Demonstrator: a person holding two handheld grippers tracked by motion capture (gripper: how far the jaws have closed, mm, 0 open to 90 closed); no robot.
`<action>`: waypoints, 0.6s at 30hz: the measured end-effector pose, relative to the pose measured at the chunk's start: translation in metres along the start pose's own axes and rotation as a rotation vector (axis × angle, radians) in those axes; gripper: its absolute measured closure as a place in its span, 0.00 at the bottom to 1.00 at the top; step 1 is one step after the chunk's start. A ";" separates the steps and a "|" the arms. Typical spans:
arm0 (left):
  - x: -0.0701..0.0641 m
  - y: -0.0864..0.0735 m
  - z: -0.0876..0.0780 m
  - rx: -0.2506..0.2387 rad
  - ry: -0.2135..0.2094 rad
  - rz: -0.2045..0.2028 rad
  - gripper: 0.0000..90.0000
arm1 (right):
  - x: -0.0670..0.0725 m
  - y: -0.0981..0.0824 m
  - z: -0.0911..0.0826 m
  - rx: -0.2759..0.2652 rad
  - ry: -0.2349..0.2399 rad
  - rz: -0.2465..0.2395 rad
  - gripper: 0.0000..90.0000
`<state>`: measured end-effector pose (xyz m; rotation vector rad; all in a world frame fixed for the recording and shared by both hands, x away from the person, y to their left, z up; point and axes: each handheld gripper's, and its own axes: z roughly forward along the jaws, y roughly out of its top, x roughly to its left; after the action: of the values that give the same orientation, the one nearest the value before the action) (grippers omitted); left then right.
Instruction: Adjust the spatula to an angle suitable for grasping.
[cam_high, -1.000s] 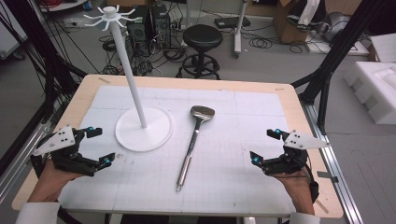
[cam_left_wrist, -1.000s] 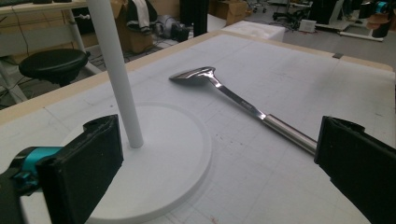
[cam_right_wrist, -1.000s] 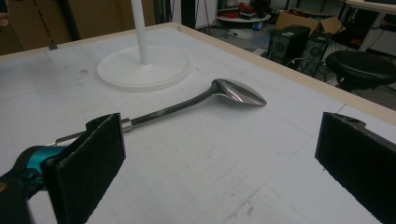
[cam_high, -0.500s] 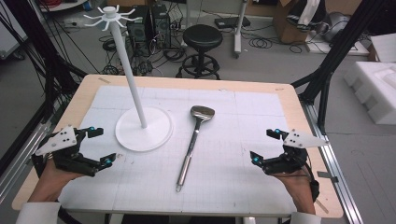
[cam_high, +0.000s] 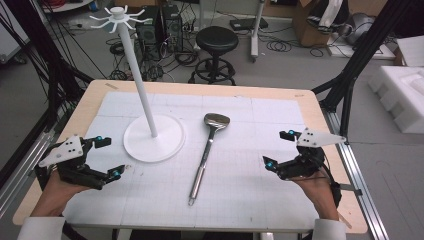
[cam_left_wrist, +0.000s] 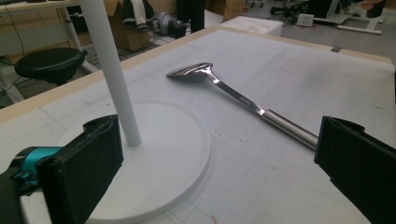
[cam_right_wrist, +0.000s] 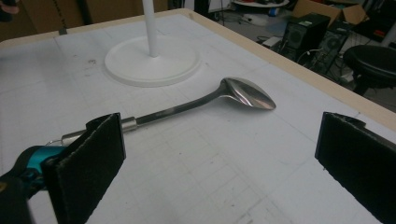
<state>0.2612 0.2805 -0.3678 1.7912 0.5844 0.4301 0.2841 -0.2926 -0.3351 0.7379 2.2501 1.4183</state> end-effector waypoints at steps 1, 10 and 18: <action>0.000 0.000 0.000 0.000 -0.001 0.001 0.02 | 0.000 0.003 0.002 0.004 0.006 -0.002 0.01; -0.001 0.000 0.000 -0.004 -0.004 0.001 0.02 | -0.003 0.021 0.020 0.059 0.041 -0.038 0.01; 0.000 0.000 0.000 -0.004 -0.010 0.002 0.02 | -0.009 0.039 0.039 0.100 0.070 -0.075 0.01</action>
<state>0.2608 0.2804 -0.3673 1.7888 0.5745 0.4232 0.3228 -0.2568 -0.3163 0.6373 2.3905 1.3246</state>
